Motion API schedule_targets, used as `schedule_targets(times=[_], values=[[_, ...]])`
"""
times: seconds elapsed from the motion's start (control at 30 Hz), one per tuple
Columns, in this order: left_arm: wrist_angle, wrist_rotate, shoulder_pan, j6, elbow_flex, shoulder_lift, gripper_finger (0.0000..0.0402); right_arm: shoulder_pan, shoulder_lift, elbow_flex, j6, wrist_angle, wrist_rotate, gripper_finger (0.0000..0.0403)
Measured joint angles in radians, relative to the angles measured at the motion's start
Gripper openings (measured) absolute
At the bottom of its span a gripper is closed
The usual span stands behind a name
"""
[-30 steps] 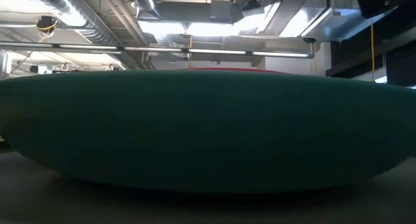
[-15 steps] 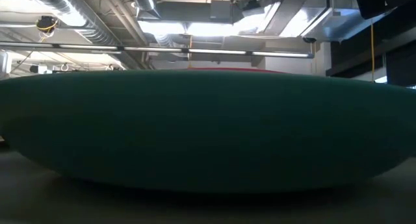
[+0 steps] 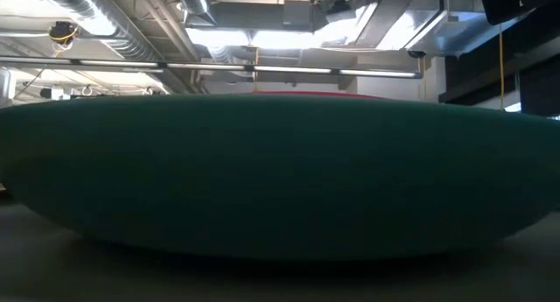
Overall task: Stack plastic plates
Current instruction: Stack the white plate on top of the pink plate
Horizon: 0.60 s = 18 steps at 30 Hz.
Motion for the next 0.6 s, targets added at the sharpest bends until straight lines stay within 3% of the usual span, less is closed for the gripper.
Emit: schedule_targets(times=[0.6], values=[[-0.057, -0.01, 0.02, 0.074, 0.026, -0.006, 0.0009, -0.001, 0.0, 0.0, 0.005, 0.002, 0.0, 0.0159]])
